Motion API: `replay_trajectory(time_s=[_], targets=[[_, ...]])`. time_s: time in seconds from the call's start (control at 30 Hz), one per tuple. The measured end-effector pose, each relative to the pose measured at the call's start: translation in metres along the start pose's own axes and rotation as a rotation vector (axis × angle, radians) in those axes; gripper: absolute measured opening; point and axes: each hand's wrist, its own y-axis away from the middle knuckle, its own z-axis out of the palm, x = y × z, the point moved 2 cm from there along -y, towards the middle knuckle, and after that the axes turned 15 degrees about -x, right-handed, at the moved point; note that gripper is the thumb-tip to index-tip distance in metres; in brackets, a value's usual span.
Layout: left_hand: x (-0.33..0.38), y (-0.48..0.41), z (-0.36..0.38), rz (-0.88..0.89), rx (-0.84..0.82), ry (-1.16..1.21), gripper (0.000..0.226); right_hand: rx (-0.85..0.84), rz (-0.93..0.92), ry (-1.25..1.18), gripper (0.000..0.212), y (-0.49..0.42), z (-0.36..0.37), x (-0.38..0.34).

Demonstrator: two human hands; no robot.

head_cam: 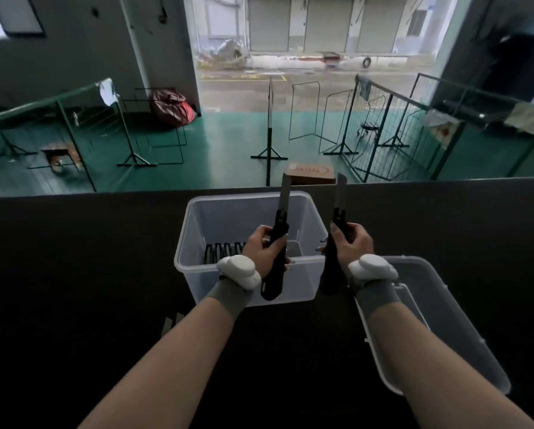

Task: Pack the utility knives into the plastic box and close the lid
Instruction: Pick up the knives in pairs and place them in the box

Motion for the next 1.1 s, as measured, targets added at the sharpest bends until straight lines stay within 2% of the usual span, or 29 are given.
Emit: replay_trajectory(time_s=[0.1,0.2,0.4,0.5,0.6,0.7,0.8,0.9,1.1], targets=[[0.012,-0.008,0.008,-0.020,0.052,0.202,0.013,-0.134,0.063,-0.198,0.022,-0.011,0.003,-0.009],[0.022,-0.013,0.019,-0.077,0.062,0.356,0.014,-0.194,0.082,-0.398,0.018,-0.016,0.008,-0.019],[0.028,-0.033,0.028,-0.131,0.191,0.448,0.027,-0.304,0.144,-0.425,0.022,-0.027,0.002,-0.035],[0.027,-0.036,0.027,-0.135,0.190,0.462,0.041,-0.395,0.169,-0.484,0.027,-0.028,-0.002,-0.038],[0.024,-0.035,0.027,-0.113,0.189,0.480,0.041,-0.473,0.169,-0.477,0.025,-0.027,-0.004,-0.036],[0.022,-0.035,0.027,-0.131,0.161,0.542,0.041,-0.467,0.214,-0.446,0.026,-0.028,-0.003,-0.031],[0.020,-0.036,0.028,-0.160,0.125,0.557,0.042,-0.443,0.250,-0.484,0.032,-0.033,-0.004,-0.026],[0.018,-0.038,0.027,-0.202,0.128,0.581,0.050,-0.487,0.295,-0.527,0.044,-0.036,-0.006,-0.022],[0.011,-0.037,0.041,-0.210,0.270,0.678,0.069,-0.567,0.370,-0.555,0.065,-0.030,-0.004,-0.012]])
